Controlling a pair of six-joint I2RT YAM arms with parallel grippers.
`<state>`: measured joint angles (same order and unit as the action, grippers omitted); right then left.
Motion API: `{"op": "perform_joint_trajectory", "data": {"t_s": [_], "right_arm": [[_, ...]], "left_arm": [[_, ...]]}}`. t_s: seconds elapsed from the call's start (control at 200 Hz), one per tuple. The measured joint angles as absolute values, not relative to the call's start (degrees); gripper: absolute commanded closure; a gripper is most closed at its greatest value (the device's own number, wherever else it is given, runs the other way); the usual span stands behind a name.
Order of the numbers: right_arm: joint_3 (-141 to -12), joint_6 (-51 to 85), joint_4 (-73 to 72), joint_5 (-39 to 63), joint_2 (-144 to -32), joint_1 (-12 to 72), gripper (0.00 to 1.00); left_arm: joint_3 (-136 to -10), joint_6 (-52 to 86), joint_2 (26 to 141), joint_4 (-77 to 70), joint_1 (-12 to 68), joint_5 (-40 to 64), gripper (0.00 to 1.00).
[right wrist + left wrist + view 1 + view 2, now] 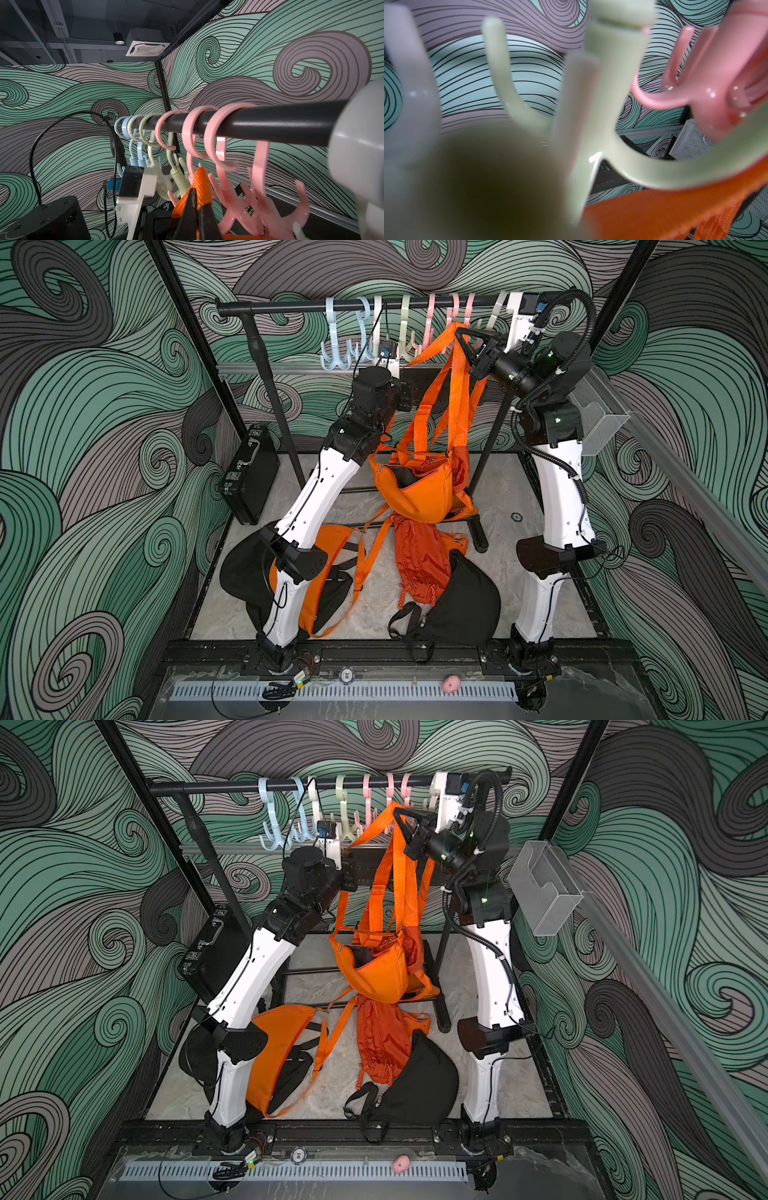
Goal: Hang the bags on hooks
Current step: Hang the bag on the hook.
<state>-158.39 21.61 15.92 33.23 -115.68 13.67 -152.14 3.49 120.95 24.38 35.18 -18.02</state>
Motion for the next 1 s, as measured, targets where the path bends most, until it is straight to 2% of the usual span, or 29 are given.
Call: {"op": "perform_joint_trajectory", "data": {"t_s": [0.455,0.791,1.001], "right_arm": [[-156.9,20.95,15.33,33.12,-115.59,14.02,1.0],[-148.18,20.32,13.3,32.93,-113.16,13.96,1.0],[-140.75,20.34,11.09,32.73,-109.56,13.98,1.0]], "left_arm": [[-152.14,4.82,120.95,22.55,34.2,-19.7,1.0],[-151.89,5.54,120.73,23.2,34.33,-19.73,1.0],[-145.34,5.69,117.34,22.87,35.03,-19.79,1.0]]}}
